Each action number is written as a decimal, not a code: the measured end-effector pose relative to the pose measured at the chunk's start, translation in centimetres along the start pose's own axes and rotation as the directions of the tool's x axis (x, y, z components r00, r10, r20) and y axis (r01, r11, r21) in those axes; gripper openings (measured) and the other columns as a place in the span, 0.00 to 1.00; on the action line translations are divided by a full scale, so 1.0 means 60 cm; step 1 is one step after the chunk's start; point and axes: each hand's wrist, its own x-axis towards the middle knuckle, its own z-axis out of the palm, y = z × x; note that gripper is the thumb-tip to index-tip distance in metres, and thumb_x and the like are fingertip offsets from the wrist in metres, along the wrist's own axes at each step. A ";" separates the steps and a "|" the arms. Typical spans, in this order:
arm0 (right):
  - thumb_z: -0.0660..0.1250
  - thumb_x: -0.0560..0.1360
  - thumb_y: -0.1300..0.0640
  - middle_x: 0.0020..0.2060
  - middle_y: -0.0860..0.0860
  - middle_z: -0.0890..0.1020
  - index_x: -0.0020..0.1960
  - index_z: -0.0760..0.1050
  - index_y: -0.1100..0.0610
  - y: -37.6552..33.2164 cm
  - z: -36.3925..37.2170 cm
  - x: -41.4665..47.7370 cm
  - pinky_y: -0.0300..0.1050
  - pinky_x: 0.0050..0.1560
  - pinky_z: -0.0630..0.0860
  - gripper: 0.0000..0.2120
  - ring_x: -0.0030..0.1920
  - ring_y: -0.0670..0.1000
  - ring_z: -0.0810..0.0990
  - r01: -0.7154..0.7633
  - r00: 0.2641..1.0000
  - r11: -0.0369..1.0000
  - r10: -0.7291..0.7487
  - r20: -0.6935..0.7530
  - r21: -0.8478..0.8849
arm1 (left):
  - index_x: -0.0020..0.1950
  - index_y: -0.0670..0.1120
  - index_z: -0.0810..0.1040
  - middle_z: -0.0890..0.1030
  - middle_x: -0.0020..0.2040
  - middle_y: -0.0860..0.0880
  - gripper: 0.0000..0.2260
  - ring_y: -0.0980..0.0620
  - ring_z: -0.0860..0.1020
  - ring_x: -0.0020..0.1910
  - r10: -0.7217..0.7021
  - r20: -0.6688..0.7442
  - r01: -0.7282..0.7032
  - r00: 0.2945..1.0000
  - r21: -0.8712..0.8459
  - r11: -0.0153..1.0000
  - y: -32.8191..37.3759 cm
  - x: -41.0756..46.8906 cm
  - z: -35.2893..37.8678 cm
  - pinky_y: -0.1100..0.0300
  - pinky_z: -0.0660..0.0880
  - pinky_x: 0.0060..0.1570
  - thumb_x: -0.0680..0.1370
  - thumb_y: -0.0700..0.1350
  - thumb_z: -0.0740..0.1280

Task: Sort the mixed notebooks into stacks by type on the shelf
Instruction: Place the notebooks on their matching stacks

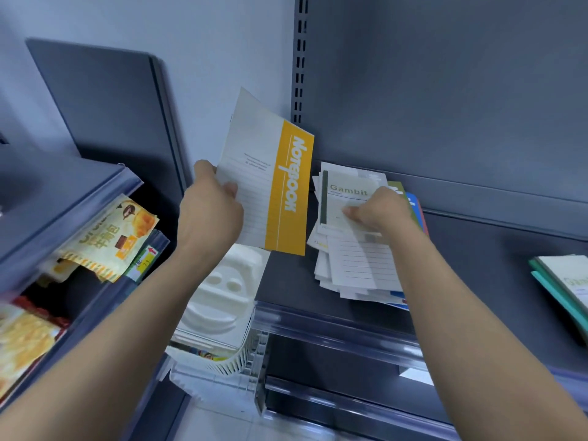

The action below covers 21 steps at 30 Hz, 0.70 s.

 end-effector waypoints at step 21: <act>0.62 0.75 0.63 0.42 0.46 0.74 0.56 0.67 0.59 0.305 -0.203 -0.089 0.44 0.46 0.71 0.10 0.45 0.50 0.74 0.216 0.809 0.784 0.191 -0.556 0.583 | 0.52 0.43 0.61 0.71 0.40 0.51 0.03 0.57 0.69 0.34 0.363 0.255 -0.278 0.896 -0.313 0.908 0.208 -0.121 0.178 0.63 0.63 0.29 0.82 0.42 0.55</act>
